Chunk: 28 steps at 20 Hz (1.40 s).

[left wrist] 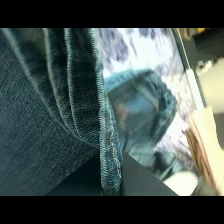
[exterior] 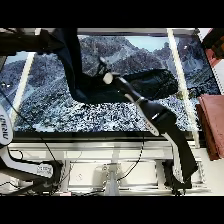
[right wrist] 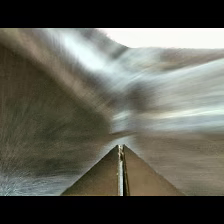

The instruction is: Fold the clothes and pants, and hang the long-sleeved shirts on hangers.

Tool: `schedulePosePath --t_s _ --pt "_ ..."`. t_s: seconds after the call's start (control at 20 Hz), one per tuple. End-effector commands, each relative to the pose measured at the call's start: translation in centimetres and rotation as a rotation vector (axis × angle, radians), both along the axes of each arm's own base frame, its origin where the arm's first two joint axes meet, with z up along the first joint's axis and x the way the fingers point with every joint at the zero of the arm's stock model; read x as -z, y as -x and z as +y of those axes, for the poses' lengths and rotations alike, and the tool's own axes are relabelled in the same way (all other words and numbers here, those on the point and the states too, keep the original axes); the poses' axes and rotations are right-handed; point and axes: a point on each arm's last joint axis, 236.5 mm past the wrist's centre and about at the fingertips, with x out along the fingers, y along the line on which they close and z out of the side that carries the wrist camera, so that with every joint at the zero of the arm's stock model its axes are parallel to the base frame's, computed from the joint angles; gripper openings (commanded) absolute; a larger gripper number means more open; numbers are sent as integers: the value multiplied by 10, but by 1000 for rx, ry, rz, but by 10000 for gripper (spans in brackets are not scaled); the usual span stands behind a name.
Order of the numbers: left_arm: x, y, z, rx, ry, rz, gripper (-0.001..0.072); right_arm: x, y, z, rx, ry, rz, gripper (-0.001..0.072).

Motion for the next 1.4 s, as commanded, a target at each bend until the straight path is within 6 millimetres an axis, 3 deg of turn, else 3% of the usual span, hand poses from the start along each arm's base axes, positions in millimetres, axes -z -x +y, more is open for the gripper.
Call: schedulePosePath --t_s 0.0,0.15,0.3,0.45,0.7,0.75,0.8,0.85,0.9,1.0,1.1,1.15,1.3,1.35 --pt "47 -4 -39 80 6 95 28 1 -38 -104 54 164 22 49" --pt "95 -3 -74 150 7 189 28 -19 -61 -172 101 203 10 50" --pt "141 3 -105 184 19 321 28 -38 -67 -212 91 238 -20 50" --pt "171 25 -134 273 5 405 28 -53 -69 -229 101 246 -44 50" --pt "184 52 -165 369 -12 451 29 -64 -69 -235 101 263 -70 50" --pt "186 59 -168 393 -15 467 96 -64 -68 -235 99 263 -69 50" --pt "186 65 -168 414 -18 483 356 -65 -68 -234 98 262 -67 50" --pt "186 70 -167 432 -19 499 683 -66 -67 -234 97 261 -66 50" --pt "185 74 -166 431 -16 527 710 -68 -66 -234 97 260 -69 50" --pt "179 73 -160 411 18 572 709 -75 -67 -235 99 259 -82 50" --pt "162 58 -149 374 119 567 703 -84 -67 -239 103 270 -103 50" --pt "149 47 -141 349 189 558 619 -90 -67 -242 101 282 -121 50" --pt "119 13 -90 245 280 456 32 -107 -69 -258 85 334 -182 50" --pt "109 5 -67 206 277 418 26 -113 -70 -267 96 347 -190 50"
